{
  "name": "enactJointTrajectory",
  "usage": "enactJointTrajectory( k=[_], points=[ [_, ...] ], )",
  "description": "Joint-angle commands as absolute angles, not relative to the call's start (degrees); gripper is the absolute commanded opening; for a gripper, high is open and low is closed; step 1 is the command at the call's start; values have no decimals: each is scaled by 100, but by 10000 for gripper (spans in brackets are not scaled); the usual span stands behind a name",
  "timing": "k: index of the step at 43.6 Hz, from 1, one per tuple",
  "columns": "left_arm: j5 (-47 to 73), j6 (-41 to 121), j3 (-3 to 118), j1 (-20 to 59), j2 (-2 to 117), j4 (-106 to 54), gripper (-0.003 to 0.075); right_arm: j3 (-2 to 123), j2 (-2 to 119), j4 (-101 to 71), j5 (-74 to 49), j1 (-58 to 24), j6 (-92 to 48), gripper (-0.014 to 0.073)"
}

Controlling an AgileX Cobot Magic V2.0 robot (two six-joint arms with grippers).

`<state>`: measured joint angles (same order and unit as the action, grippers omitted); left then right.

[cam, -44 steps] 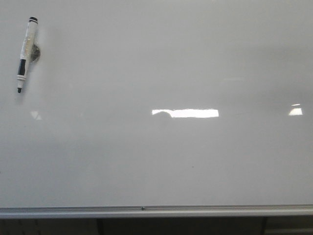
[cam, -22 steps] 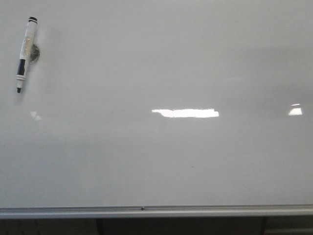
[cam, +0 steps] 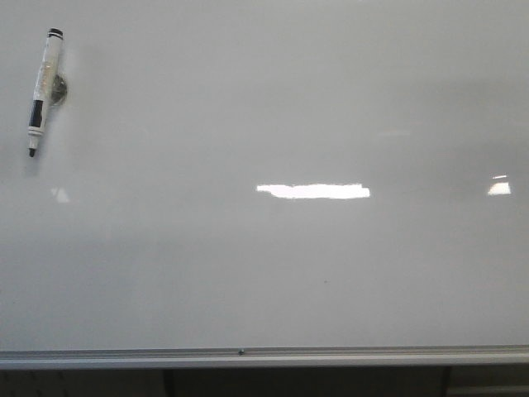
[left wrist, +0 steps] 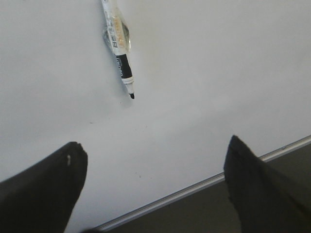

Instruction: Write number 1 on whiteboard

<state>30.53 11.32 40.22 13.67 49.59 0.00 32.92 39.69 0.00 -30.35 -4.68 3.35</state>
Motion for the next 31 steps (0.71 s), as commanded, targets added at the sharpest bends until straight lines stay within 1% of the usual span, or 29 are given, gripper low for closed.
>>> enactJointTrajectory(
  k=[1, 6, 19, 24, 31],
  points=[
    [2681, 663, 4467, 1311, 5466, 321, 564, 3492, 3994, 0, -2606, -473, 267, 643],
    [2784, 112, 4880, 1168, 6165, 492, 564, 3492, 3994, 0, -2636, -473, 272, 643],
    [2764, -84, 5864, 1170, 7735, 537, 561, 3492, 3994, 0, -2654, -473, 272, 643],
    [2667, -610, 6206, 1056, 8164, 615, 519, 3492, 3994, 0, -2666, -473, 272, 643],
    [2414, -639, 6470, 1083, 8561, 635, 464, 3492, 3994, 0, -2666, -473, 272, 643]
  ],
)
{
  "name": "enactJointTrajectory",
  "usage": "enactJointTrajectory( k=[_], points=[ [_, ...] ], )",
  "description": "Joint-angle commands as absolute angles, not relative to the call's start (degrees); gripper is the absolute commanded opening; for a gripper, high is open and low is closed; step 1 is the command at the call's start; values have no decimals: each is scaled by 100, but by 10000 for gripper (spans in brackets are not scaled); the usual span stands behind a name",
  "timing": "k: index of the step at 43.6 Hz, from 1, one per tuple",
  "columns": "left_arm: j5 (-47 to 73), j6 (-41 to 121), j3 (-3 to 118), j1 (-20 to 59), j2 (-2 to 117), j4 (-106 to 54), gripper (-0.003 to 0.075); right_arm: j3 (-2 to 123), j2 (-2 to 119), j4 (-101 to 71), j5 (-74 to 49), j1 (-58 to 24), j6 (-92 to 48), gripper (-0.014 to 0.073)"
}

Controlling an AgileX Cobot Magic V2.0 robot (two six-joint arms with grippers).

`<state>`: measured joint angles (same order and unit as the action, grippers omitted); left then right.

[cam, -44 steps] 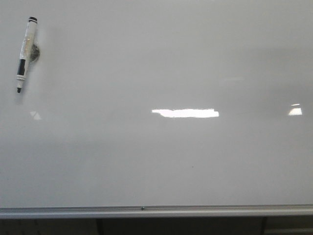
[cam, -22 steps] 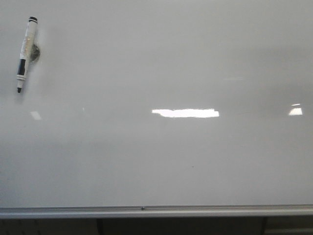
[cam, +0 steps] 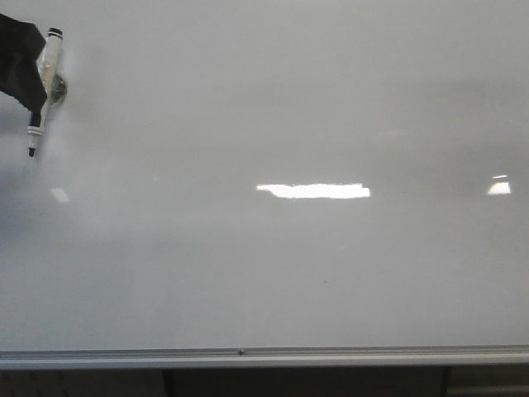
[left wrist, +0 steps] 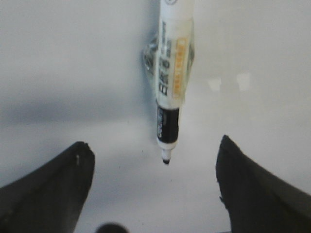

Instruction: Write number 1 on whiteboard

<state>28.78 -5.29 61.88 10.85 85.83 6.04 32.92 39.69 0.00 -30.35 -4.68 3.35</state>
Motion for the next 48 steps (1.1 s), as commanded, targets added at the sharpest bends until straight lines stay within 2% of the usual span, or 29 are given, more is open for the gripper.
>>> enactJointTrajectory(
  k=[1, 21, 32, 48],
  points=[
    [2357, -639, 6472, 1083, 8595, 635, 457, 3492, 3994, 0, -2666, -473, 272, 643],
    [1423, -639, 6481, 1063, 9143, 495, 433, 3492, 3994, 0, -2643, -473, 272, 643],
    [1430, -639, 6486, 1063, 9346, 495, 366, 3492, 3994, 0, -2643, -473, 272, 643],
    [1975, -639, 6495, 1074, 9323, 484, 20, 3492, 3994, 0, -2643, -473, 272, 643]
  ],
)
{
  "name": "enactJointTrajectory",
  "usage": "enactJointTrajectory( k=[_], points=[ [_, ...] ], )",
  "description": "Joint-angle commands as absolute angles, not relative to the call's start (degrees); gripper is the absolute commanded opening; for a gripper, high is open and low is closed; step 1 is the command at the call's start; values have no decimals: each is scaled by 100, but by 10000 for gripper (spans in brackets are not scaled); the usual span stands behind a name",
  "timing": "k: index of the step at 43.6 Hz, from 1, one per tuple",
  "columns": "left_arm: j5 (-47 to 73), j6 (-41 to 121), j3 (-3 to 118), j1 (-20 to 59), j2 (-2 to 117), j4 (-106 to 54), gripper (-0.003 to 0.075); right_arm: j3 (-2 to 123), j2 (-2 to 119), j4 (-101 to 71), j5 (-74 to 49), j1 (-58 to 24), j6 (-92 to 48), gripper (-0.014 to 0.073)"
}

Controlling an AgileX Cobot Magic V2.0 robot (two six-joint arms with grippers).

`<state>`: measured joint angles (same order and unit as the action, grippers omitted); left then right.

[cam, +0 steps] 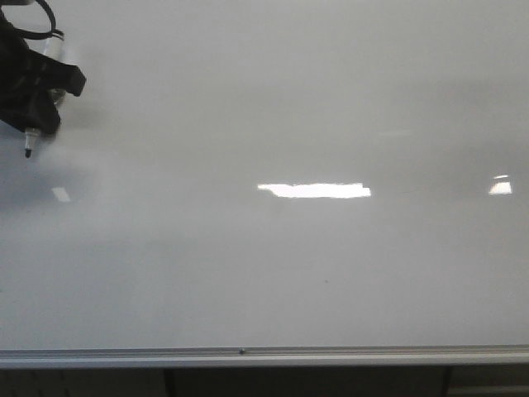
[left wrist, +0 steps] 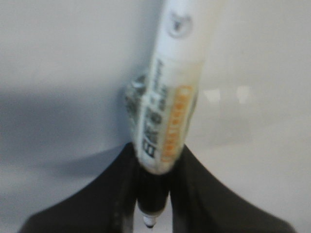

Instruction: Write number 1 on whiteboard

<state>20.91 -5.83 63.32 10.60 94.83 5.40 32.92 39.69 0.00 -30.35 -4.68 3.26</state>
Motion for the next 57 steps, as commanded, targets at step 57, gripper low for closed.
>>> enactJointTrajectory(
  k=[57],
  points=[
    [7180, 4958, 8549, 3654, 8748, -1573, -20, 7842, 7454, -3430, -6303, -2430, -5639, 643]
  ],
)
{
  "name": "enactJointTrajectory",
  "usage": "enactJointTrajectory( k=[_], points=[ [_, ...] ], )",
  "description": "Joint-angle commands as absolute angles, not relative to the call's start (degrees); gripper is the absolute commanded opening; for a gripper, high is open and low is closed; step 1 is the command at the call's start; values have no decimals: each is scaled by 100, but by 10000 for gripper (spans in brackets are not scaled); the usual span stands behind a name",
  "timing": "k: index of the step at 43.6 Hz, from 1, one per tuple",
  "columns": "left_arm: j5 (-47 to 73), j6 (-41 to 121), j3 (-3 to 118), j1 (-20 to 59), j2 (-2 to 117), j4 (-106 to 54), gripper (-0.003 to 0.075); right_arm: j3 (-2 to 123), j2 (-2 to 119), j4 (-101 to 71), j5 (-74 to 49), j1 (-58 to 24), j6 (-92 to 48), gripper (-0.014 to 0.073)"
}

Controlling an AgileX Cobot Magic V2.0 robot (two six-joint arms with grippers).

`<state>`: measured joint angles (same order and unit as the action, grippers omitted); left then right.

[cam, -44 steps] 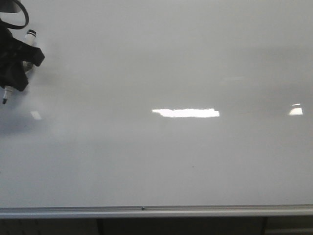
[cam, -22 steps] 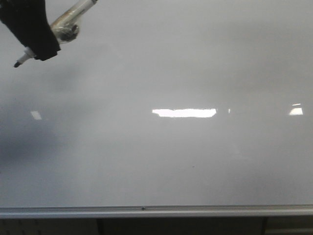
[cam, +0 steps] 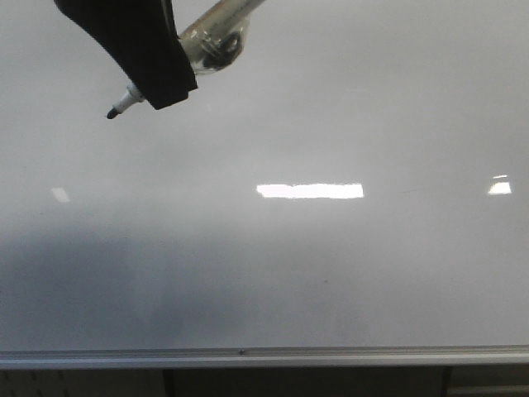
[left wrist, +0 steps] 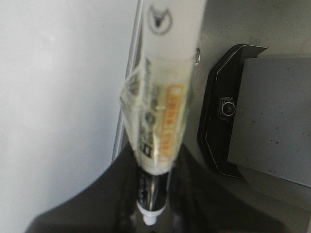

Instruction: Write number 1 on whiteboard

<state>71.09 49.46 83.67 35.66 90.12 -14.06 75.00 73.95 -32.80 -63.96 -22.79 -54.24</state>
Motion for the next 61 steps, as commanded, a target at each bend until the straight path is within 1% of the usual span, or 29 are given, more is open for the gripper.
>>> enactJointTrajectory(
  k=[1, 13, 16, 21, 30, 35, 39, 43, 46, 48, 50, 51, 52, 53, 56, 58, 61],
  points=[
    [7149, 4958, 8549, 3678, 8748, -1573, -20, 7890, 7528, -3430, -6290, -2505, -5692, 643],
    [7097, 4958, 8549, 3704, 8748, -1573, -20, 8236, 8227, -3437, -6105, -3027, -5797, 640],
    [7097, 4958, 8549, 3704, 8748, -1573, -20, 8296, 8357, -3468, -6066, -3083, -5797, 605],
    [7097, 4958, 8549, 3704, 8748, -1573, -20, 8311, 8429, -3551, -6056, -3098, -5797, 493],
    [7097, 4958, 8549, 3704, 8748, -1573, -20, 8311, 8429, -3556, -6073, -3098, -5797, 240],
    [7097, 4958, 8549, 3704, 8748, -1573, -20, 8311, 8429, -3556, -6073, -3098, -5797, 118],
    [7097, 4958, 8549, 3704, 8748, -1573, -20, 8311, 8429, -3556, -6073, -3098, -5797, 56],
    [7086, 4958, 8549, 3704, 8748, -1573, -16, 8311, 8429, -3556, -6079, -3098, -5792, 21],
    [7086, 4958, 8549, 3704, 8748, -1573, 33, 8311, 8429, -3556, -6090, -3098, -5792, 13],
    [7086, 4958, 8549, 3704, 8748, -1573, 97, 8311, 8429, -3556, -6090, -3098, -5792, 13],
    [7086, 4947, 8549, 3704, 8748, -1573, 195, 8311, 8429, -3556, -6090, -3098, -5792, 13],
    [7086, 4947, 8549, 3704, 8748, -1573, 225, 8311, 8429, -3556, -6090, -3098, -5792, 13],
    [7086, 4938, 8549, 3704, 8748, -1573, 287, 8311, 8429, -3556, -6090, -3092, -5792, 13],
    [7086, 4924, 8549, 3690, 8748, -1573, 331, 8311, 8429, -3556, -6090, -3092, -5786, 13],
    [7099, 4736, 8549, 3632, 8718, -1556, 449, 8311, 8421, -3471, -6090, -3078, -5745, 13],
    [7138, 4592, 8549, 3553, 8672, -1566, 480, 8311, 8399, -3386, -6090, -3032, -5668, 13],
    [7187, 4368, 8549, 3409, 8546, -1566, 482, 8311, 8331, -3254, -6090, -2928, -5471, 13]
  ],
)
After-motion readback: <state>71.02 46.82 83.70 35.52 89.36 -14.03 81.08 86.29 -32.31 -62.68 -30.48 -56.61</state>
